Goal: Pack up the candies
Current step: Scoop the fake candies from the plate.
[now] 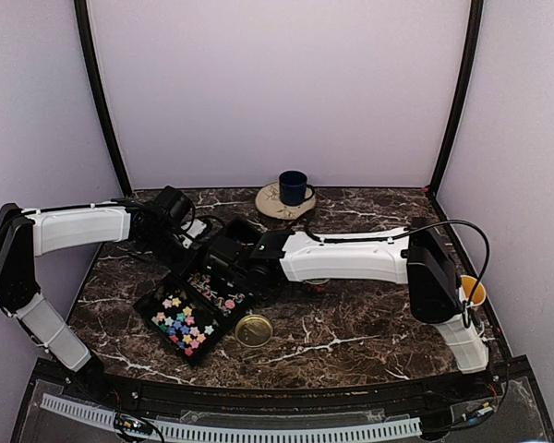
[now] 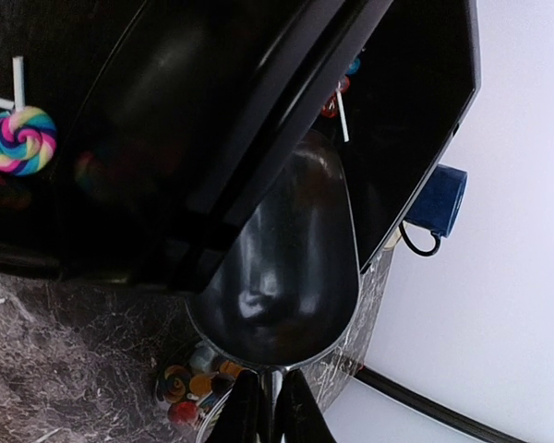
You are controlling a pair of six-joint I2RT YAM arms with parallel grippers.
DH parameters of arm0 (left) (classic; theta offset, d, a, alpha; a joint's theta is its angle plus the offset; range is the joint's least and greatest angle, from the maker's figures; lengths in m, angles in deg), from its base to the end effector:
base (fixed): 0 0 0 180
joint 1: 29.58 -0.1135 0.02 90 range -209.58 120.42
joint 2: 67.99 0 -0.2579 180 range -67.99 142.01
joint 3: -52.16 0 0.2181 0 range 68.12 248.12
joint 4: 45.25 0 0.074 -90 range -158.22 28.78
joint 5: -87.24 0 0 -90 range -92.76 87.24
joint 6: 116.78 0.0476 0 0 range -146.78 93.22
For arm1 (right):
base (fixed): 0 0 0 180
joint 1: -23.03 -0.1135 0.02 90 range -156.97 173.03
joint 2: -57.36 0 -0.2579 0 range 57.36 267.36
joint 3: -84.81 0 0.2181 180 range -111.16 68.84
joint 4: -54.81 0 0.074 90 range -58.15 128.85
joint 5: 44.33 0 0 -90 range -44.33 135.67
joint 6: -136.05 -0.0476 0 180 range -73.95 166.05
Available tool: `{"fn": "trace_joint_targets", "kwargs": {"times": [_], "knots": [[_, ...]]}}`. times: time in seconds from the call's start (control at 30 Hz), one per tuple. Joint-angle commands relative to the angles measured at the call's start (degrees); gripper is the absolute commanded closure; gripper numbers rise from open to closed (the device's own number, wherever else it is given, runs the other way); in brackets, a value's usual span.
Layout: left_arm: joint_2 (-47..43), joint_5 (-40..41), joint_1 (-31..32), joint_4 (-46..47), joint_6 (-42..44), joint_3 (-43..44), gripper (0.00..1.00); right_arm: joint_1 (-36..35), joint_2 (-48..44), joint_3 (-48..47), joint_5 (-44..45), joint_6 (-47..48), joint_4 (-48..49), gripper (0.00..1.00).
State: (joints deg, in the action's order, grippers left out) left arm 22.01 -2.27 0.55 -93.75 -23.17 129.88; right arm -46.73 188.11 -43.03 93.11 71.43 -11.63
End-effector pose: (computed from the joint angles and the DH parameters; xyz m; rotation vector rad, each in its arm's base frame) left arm 0.2532 -0.1465 0.2189 0.7632 2.5267 -0.1468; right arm 0.1864 0.4041 0.1984 -1.6344 1.7531 -0.8076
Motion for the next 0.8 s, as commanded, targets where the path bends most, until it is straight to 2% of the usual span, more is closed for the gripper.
{"fn": "trace_joint_targets", "kwargs": {"times": [0.0,0.3,0.77], "knots": [[-4.1,-2.4,0.1,4.0,-0.7,1.3,1.00,0.4,1.2,-0.6,-9.7,2.0,4.9,1.00],[-4.4,-3.1,0.2,4.5,-0.8,1.2,1.00,5.5,0.2,5.1,-19.3,-5.0,12.0,1.00],[-4.6,-3.6,0.2,4.7,-0.8,1.1,1.00,8.8,-3.8,17.4,-32.7,-12.4,34.0,1.00]]}}
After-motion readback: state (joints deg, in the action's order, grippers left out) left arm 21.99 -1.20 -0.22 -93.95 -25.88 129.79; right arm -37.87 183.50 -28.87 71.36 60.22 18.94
